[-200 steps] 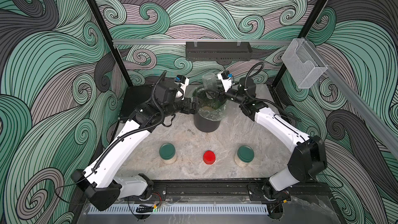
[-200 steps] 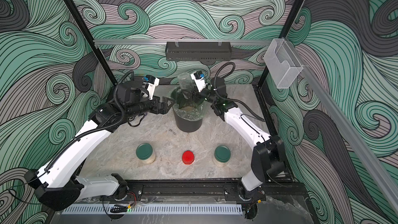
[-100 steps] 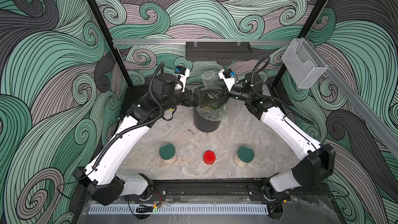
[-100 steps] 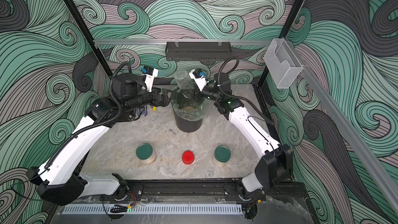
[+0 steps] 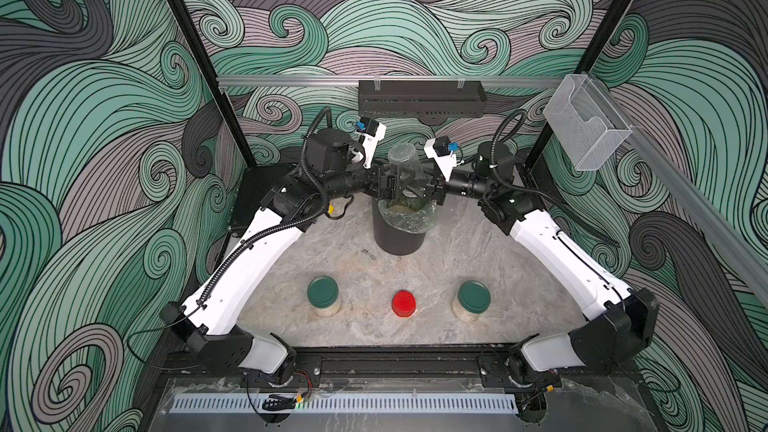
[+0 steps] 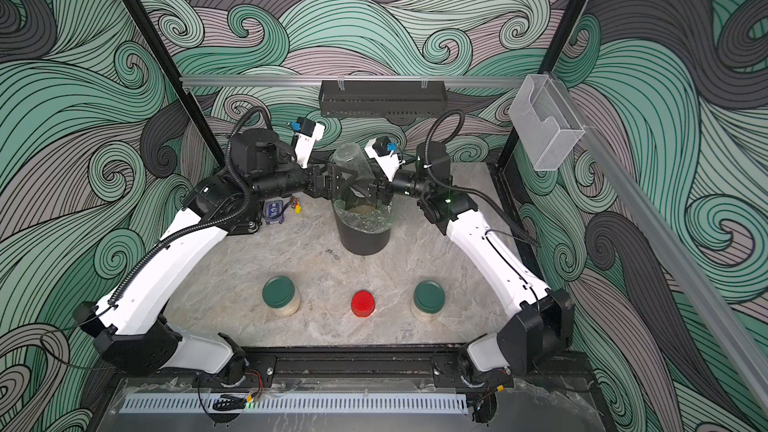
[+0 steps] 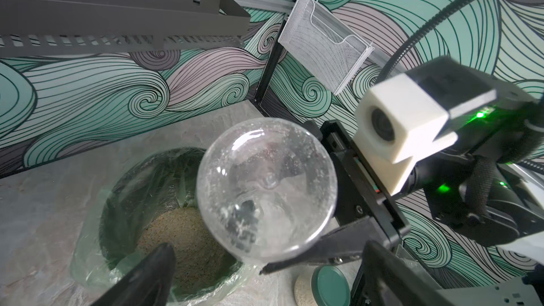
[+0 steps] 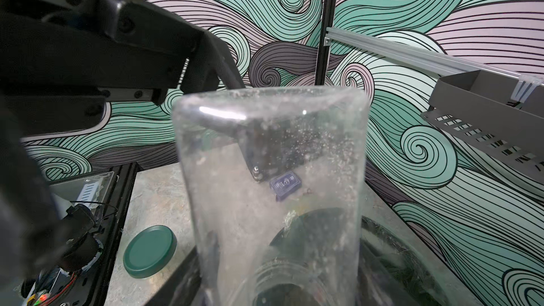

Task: Empty expired oatmeal from jars
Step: Pour the expired oatmeal into the trash bin.

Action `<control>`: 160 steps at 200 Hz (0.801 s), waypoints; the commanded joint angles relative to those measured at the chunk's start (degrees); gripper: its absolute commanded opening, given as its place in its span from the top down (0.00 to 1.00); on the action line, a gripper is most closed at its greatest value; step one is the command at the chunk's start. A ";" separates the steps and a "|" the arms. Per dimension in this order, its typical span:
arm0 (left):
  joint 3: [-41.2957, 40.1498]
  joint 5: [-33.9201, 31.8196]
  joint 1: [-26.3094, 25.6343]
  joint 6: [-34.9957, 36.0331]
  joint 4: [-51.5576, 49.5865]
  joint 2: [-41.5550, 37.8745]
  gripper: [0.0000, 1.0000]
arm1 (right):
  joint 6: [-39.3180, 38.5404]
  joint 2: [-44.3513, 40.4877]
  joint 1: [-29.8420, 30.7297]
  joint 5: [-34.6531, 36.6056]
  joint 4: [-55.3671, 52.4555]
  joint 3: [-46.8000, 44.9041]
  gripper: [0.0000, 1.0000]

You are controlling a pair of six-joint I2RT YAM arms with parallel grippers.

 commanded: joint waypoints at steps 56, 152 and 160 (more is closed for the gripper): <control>2.70 -1.90 0.36 -1.03 1.84 1.83 0.25 | -1.99 -0.02 2.38 -1.47 -1.57 0.28 1.00; -0.01 -4.56 0.38 -2.28 1.64 1.04 0.57 | -3.31 0.52 3.27 -1.19 -3.28 0.82 0.83; -0.63 -5.35 0.44 -2.78 1.70 0.66 0.60 | -3.34 0.40 3.27 -1.33 -3.47 0.73 0.75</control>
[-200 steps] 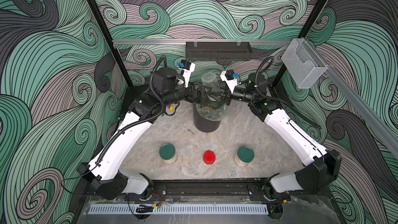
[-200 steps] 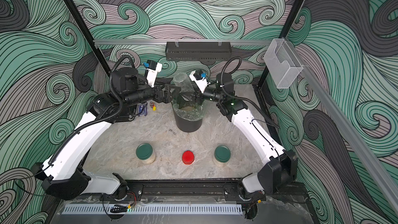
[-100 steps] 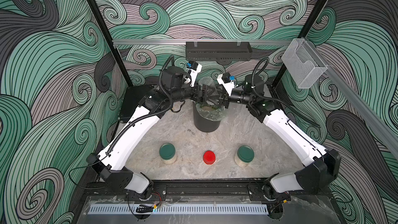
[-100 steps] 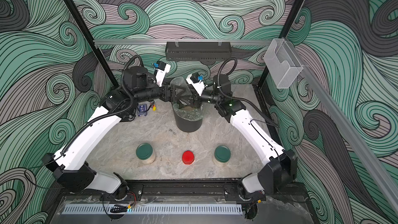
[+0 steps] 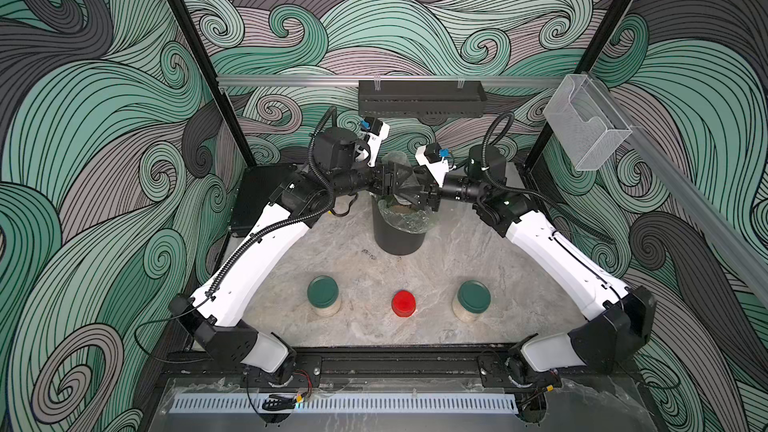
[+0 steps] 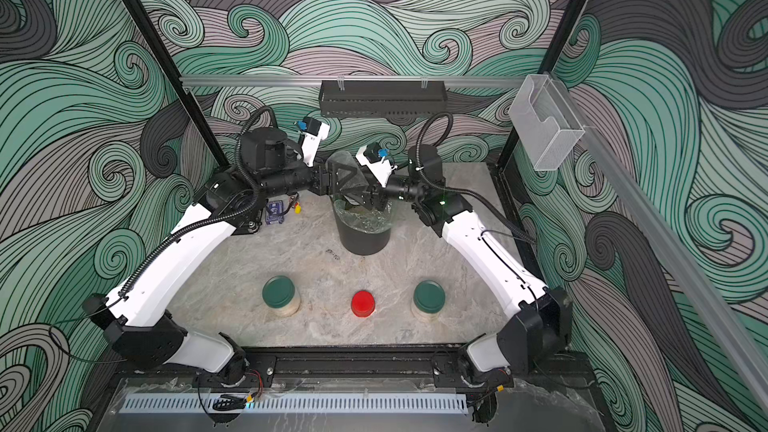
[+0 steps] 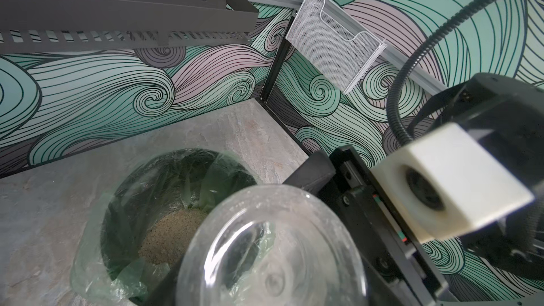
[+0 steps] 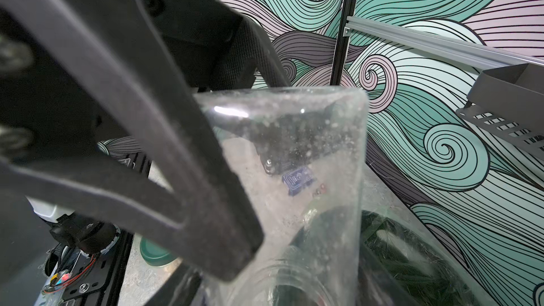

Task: Empty expired oatmeal from jars
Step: Pour the expired oatmeal into the trash bin, then place the jar at the center of the board.

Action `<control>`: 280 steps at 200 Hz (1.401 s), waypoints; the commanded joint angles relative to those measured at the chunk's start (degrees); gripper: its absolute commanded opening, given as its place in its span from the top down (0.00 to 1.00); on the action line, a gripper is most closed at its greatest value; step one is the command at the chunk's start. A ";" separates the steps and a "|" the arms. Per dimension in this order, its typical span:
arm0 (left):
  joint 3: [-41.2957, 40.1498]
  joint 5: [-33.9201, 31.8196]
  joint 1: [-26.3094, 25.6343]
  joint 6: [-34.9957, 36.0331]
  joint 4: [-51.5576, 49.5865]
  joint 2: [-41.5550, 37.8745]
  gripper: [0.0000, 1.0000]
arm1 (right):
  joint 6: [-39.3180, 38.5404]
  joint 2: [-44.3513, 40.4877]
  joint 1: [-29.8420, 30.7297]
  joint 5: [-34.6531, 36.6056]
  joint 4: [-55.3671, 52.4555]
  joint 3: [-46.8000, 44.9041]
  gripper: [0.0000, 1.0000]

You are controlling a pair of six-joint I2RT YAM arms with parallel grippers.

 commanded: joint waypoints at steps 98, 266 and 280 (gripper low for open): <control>-19.08 -7.23 4.35 -28.91 17.51 -12.73 0.75 | 41.01 -15.19 0.84 10.95 0.68 -13.64 0.12; -33.97 15.69 10.70 -67.14 46.48 -11.35 0.79 | 69.90 -9.44 2.51 10.88 30.48 -19.80 0.01; -34.82 15.42 10.69 -67.09 46.44 -11.90 0.79 | 69.32 -8.86 2.91 11.69 30.75 -18.99 0.01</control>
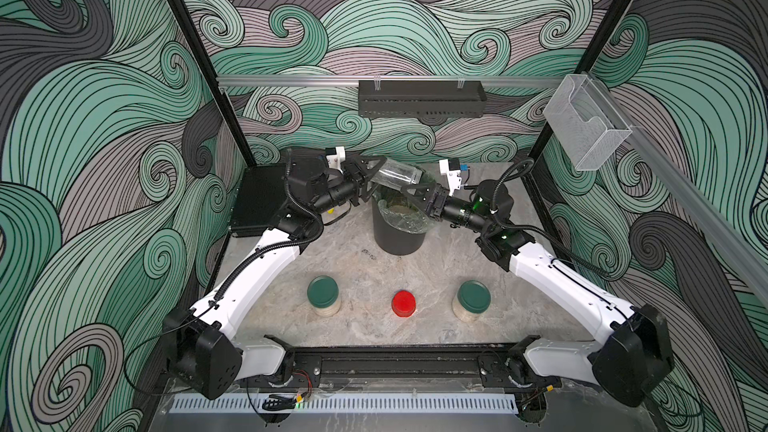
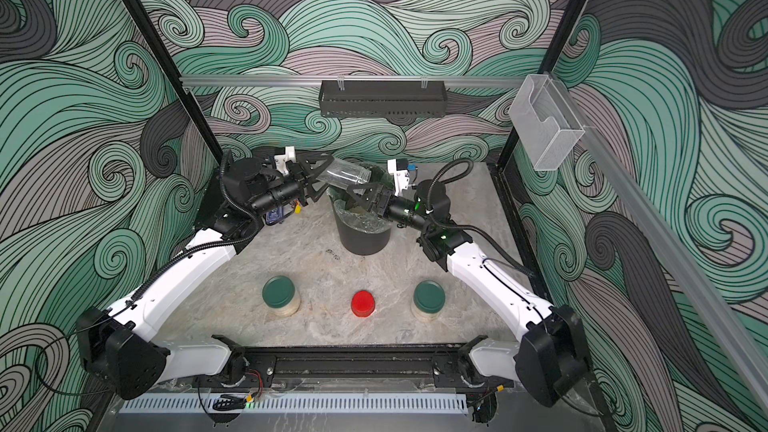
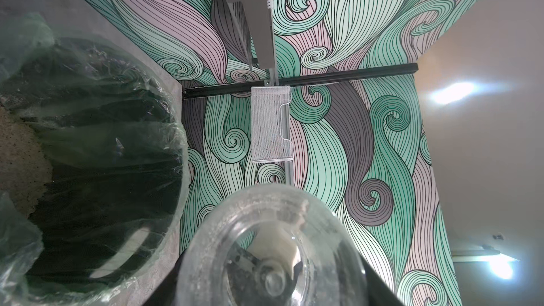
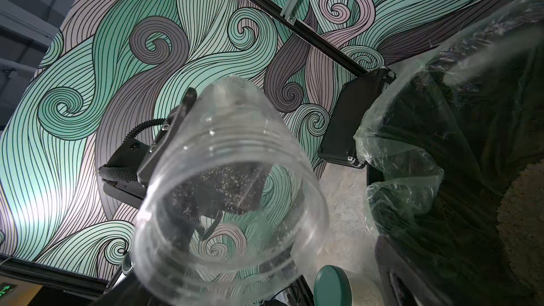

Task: Empty expired oatmeal from jars
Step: Place the jar at the center of the board.

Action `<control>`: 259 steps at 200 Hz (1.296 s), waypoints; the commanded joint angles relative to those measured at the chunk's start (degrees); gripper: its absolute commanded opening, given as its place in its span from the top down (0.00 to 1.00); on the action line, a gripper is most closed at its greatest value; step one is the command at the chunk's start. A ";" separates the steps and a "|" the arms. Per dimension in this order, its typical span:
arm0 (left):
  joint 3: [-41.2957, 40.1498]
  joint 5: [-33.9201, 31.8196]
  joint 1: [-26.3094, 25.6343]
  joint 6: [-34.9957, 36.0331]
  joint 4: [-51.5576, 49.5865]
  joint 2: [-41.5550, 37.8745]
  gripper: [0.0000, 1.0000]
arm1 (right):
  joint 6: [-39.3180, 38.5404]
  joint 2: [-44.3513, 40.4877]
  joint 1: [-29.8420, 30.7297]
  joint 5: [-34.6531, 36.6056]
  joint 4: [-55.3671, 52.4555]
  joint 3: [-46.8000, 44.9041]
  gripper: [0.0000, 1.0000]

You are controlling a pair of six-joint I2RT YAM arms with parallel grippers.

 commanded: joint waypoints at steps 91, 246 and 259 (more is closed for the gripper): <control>-2.22 2.07 0.16 -0.74 2.42 -2.82 0.77 | -1.30 2.74 2.86 3.30 5.48 6.12 0.23; -1.61 -0.66 0.13 14.13 -11.84 -8.81 0.09 | -8.73 -0.28 2.02 3.58 -5.26 8.60 0.46; -1.74 -4.67 0.19 20.22 -18.03 -11.39 0.02 | -12.21 -1.76 1.40 3.46 -10.58 8.96 0.47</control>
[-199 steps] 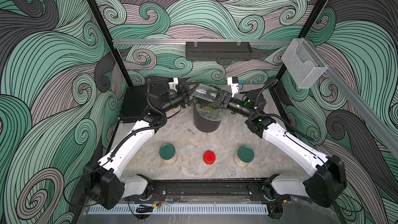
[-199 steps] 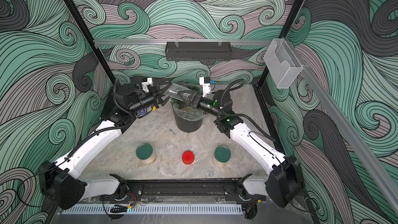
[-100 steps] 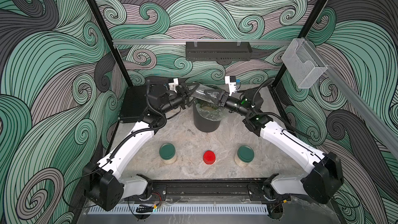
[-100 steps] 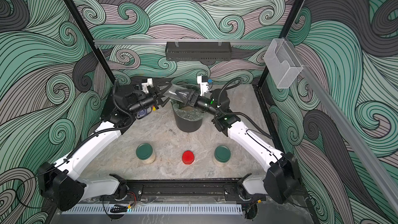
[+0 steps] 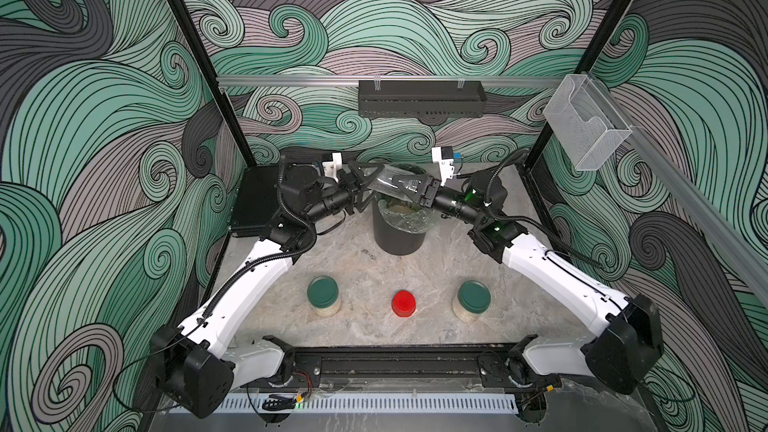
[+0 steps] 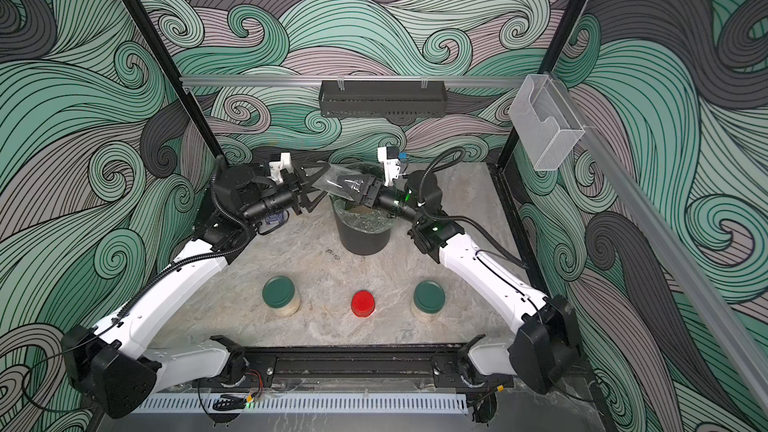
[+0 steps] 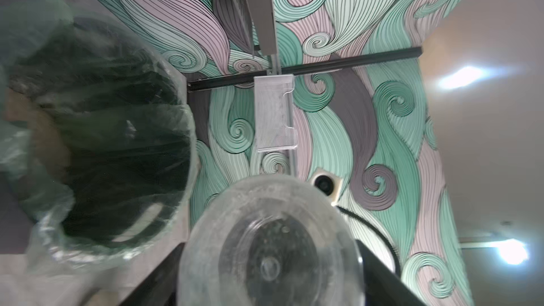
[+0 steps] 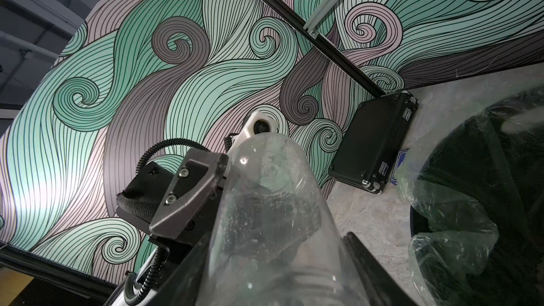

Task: Empty expired oatmeal from jars
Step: Place the jar at the center of the board.

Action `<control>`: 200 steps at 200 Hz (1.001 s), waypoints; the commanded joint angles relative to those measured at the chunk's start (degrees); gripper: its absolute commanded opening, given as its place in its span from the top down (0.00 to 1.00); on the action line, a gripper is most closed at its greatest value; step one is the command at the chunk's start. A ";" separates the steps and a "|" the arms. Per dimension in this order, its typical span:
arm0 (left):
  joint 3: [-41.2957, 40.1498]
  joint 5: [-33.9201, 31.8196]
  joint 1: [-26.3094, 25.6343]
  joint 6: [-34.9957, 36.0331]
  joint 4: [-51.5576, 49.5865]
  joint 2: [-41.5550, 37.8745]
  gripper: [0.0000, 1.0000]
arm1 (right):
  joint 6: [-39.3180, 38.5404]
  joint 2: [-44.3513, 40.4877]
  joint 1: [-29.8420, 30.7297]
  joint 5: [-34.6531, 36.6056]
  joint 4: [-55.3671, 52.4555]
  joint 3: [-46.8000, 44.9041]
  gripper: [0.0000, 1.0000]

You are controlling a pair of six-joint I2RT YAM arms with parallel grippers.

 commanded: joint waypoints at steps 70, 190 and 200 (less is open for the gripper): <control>3.49 -20.14 0.61 35.66 -34.80 -10.91 0.01 | -34.91 -11.67 1.60 7.47 -50.40 9.22 0.48; 0.33 -22.71 3.20 40.13 -40.37 -10.23 0.01 | -50.06 0.10 31.02 28.33 -79.10 13.01 0.41; 0.33 -22.42 3.77 40.13 -40.86 -9.81 0.01 | -50.21 1.90 31.93 28.33 -79.13 13.45 0.40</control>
